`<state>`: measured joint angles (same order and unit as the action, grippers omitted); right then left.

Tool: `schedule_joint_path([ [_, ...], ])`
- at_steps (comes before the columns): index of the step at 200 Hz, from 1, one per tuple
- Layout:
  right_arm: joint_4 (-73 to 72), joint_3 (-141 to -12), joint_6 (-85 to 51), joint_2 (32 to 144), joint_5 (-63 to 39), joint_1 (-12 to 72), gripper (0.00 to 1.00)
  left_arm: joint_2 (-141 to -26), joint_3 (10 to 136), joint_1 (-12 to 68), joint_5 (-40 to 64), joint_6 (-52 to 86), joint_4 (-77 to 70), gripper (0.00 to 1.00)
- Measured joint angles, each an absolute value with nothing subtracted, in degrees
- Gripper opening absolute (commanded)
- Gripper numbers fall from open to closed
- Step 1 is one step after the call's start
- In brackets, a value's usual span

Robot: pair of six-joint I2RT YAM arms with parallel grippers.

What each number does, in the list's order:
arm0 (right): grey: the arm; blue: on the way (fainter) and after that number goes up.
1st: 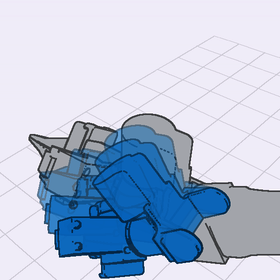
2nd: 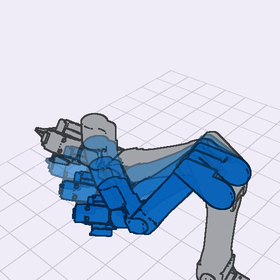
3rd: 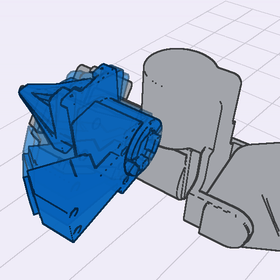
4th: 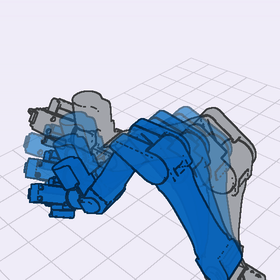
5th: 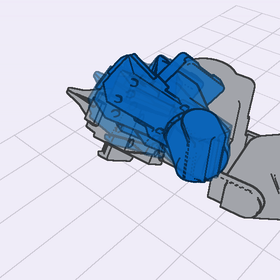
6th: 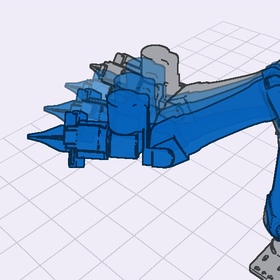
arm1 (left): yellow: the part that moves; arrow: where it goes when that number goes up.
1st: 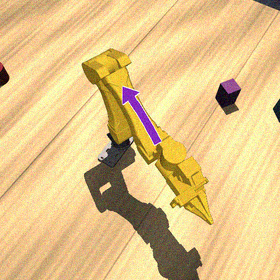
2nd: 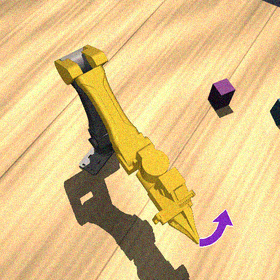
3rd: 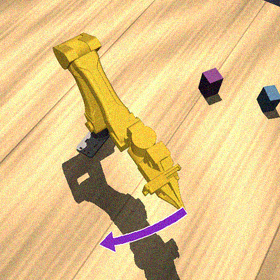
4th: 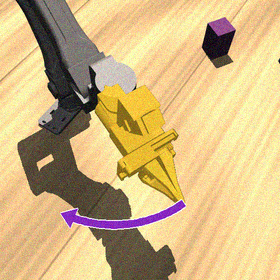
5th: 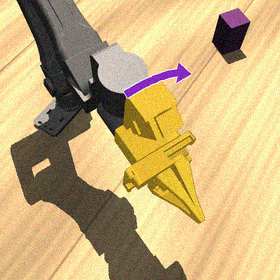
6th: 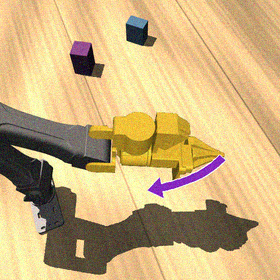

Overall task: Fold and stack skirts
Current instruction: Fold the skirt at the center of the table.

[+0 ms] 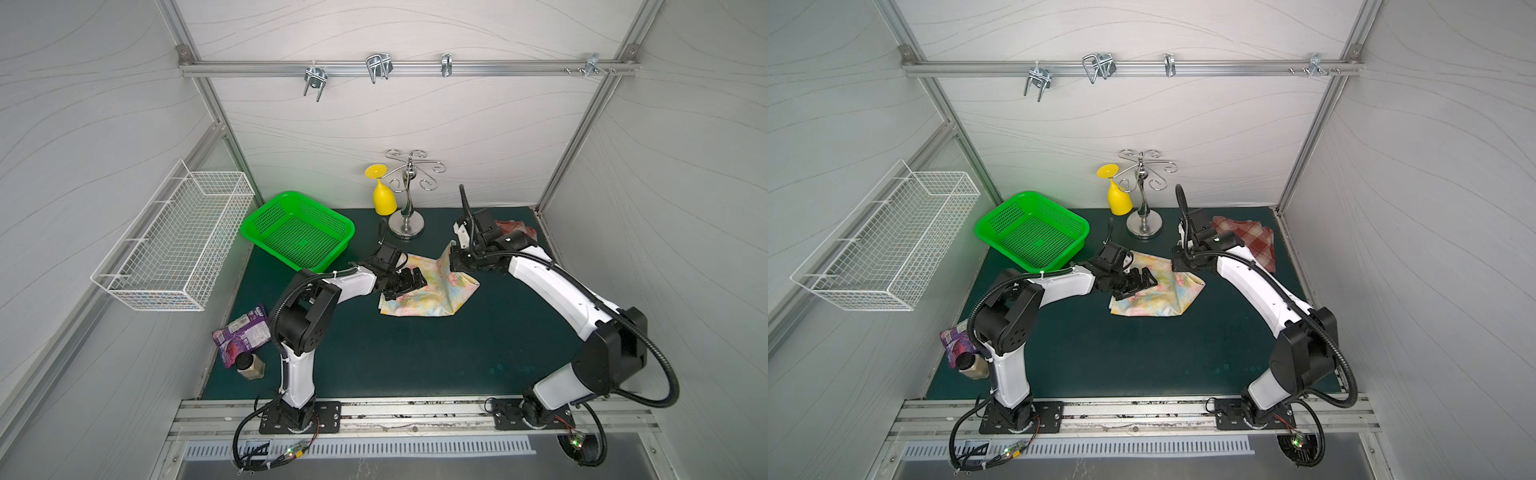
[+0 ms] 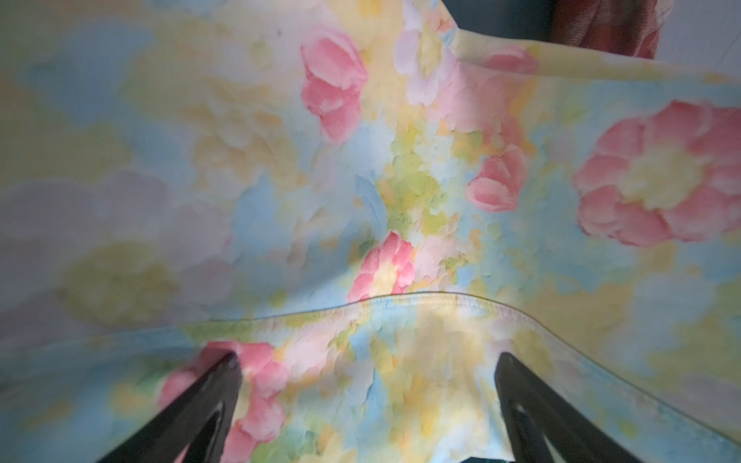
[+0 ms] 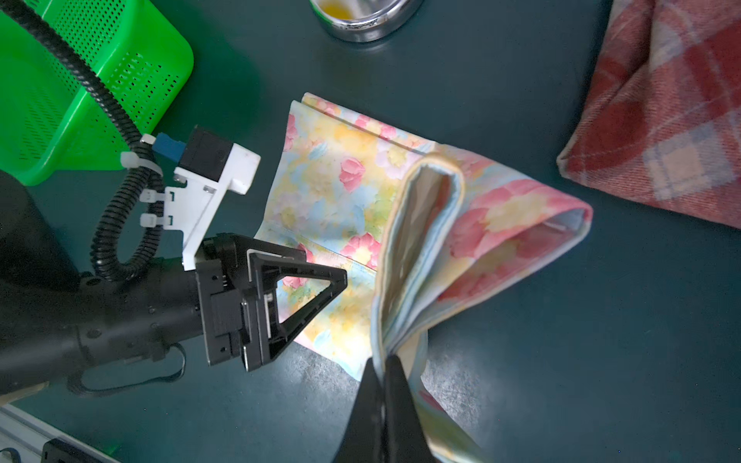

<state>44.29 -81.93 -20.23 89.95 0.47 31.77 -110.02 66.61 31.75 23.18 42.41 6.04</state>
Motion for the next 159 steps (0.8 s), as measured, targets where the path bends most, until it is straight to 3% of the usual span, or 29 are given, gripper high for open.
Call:
schedule_joint_path([
  [159,44.9,-89.7,-30.9,100.2,-1.7,35.8,0.0,-105.5,59.8,31.9,23.0,44.1,2.2,0.99],
])
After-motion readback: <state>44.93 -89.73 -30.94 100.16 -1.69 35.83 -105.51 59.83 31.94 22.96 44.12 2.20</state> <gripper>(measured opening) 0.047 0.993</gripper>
